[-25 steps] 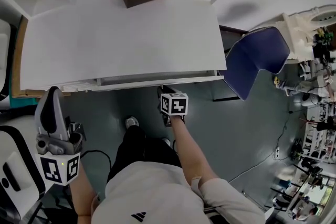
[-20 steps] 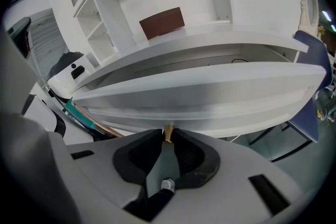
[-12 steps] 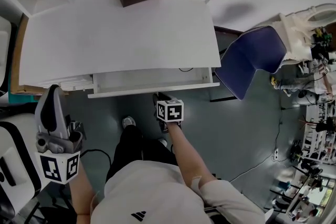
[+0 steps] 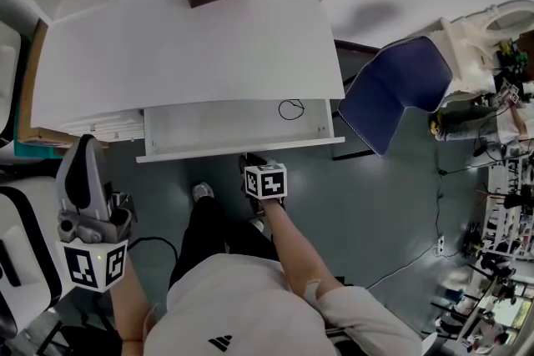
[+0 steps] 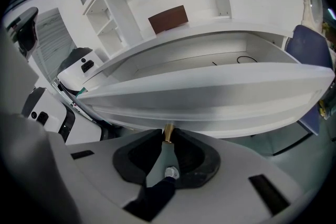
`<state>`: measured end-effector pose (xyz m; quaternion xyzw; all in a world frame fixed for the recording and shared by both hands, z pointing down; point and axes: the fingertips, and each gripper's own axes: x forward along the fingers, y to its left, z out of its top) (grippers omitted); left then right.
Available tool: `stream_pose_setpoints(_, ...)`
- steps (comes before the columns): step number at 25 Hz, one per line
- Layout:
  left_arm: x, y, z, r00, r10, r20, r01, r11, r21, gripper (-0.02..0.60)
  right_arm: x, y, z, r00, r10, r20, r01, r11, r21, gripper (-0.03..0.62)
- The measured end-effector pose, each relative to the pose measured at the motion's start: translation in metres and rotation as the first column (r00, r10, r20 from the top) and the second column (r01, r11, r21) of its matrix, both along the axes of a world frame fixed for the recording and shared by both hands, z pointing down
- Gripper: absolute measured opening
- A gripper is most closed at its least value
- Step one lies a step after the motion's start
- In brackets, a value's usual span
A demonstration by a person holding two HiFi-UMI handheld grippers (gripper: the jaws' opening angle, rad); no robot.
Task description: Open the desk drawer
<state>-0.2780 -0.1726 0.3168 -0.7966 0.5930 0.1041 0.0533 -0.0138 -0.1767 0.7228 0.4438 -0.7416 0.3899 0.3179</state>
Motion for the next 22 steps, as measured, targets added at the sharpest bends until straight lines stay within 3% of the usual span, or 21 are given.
stream_pose_setpoints(22,0.019,0.06,-0.013,0.999,-0.038,0.014,0.038,0.999,0.023,0.006,0.009,0.06,0.0,0.999,-0.039,0.011,0.039,0.999,-0.015,0.075)
